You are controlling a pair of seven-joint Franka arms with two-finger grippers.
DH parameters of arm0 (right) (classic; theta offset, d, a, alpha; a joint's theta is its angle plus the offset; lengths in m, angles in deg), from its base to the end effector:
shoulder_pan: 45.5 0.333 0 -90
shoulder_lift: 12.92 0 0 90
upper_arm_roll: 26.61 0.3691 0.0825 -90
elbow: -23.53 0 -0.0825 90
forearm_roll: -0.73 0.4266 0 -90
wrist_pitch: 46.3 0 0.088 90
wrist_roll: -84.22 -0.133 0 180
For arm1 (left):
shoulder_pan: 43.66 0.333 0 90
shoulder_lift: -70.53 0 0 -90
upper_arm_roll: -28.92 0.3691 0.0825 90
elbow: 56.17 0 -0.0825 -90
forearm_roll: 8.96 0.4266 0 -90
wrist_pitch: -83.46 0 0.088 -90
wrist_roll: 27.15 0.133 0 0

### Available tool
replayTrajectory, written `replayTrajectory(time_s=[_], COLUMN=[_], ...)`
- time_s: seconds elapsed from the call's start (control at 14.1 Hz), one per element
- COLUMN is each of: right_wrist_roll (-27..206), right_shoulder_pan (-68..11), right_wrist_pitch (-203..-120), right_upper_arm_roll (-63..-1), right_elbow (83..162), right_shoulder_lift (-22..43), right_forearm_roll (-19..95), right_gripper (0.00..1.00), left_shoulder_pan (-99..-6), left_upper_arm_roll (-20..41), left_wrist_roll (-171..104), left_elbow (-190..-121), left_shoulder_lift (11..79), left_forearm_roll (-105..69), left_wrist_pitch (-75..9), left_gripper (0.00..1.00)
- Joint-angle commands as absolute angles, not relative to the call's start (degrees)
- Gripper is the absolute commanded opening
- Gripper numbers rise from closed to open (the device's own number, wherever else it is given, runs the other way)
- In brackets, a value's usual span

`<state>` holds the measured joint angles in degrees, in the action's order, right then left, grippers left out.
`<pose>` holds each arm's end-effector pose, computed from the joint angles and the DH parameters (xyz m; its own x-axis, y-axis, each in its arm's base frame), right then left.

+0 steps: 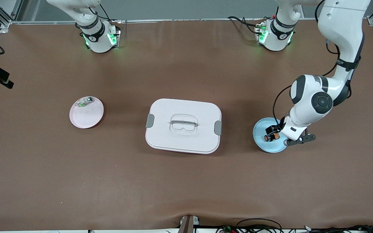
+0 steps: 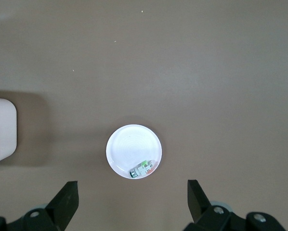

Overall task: Transfer orange switch to right arm and place
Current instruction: 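Reach the left gripper down to the orange switch on the blue dish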

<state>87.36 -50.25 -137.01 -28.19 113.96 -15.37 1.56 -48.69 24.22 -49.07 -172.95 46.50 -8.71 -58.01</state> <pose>0.5809 -0.0629 0.6741 0.9973 -0.0557 0.0484 -0.0552 -0.9984 -0.0130 0.6397 -0.1086 0.2269 0.9766 0.2150 0.0005 0.2148 -0.9761 0.0332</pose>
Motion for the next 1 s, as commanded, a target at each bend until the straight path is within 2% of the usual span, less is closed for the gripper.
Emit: replayTrajectory(time_s=[0.0,0.14,0.78,0.85,0.92], right_wrist_roll=[88.1,88.1,88.1,88.1,88.2], right_shoulder_pan=[-51.3,-51.3,-51.3,-51.3,-51.3], right_wrist_pitch=[-136.6,-136.6,-136.6,-136.6,-136.5], right_upper_arm_roll=[-27.4,-27.4,-27.4,-27.4,-27.4], right_elbow=[112.5,112.4,112.4,112.4,112.4], right_shoulder_lift=[-14.7,-14.6,-14.6,-14.6,-14.6], right_forearm_roll=[0.7,0.7,0.7,0.7,0.7], right_gripper=[1.00,1.00,1.00,1.00,1.00], left_shoulder_pan=[-48.5,-48.9,-49.0,-48.9,-48.8], left_upper_arm_roll=[24.2,24.2,24.1,24.1,24.1], left_wrist_roll=[-50.7,-50.9,-51.1,-51.1,-51.1], left_elbow=[-172.4,-172.3,-171.7,-171.7,-171.7], left_shoulder_lift=[44.4,42.4,38.2,38.2,38.3], left_forearm_roll=[-9.7,-9.7,-9.7,-9.7,-9.7], left_wrist_pitch=[-60.0,-63.1,-67.2,-67.5,-67.5], left_gripper=[1.00,1.00,1.00,0.96,0.79])
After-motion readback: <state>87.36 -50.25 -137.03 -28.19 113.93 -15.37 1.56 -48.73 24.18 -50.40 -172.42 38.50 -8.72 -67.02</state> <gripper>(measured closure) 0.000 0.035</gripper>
